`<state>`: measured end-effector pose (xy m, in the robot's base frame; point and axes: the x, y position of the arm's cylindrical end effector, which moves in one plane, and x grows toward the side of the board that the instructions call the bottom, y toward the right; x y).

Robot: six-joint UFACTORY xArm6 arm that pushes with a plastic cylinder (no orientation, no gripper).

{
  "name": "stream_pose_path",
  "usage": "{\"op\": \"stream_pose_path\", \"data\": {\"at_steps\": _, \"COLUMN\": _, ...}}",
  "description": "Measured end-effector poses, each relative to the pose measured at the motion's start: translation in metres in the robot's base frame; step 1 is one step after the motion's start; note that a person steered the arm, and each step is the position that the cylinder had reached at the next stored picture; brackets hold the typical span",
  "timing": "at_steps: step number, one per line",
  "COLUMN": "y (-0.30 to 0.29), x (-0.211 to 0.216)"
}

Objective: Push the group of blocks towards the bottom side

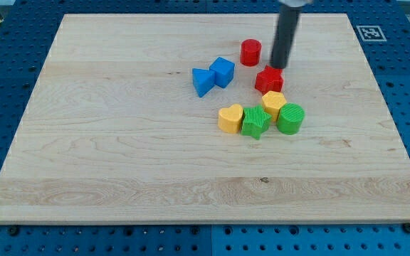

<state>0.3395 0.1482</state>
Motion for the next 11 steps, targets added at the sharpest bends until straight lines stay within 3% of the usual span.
{"op": "stream_pose_path", "data": {"at_steps": 1, "y": -0.001, "x": 0.004}}
{"op": "stream_pose_path", "data": {"at_steps": 2, "y": -0.012, "x": 0.04}}
{"op": "stream_pose_path", "data": {"at_steps": 4, "y": -0.015, "x": 0.144}}
{"op": "stream_pose_path", "data": {"at_steps": 6, "y": 0.038, "x": 0.076}}
{"op": "stream_pose_path", "data": {"at_steps": 8, "y": -0.024, "x": 0.037}}
{"op": "stream_pose_path", "data": {"at_steps": 9, "y": -0.065, "x": 0.041}}
{"op": "stream_pose_path", "data": {"at_steps": 11, "y": -0.081, "x": 0.115}}
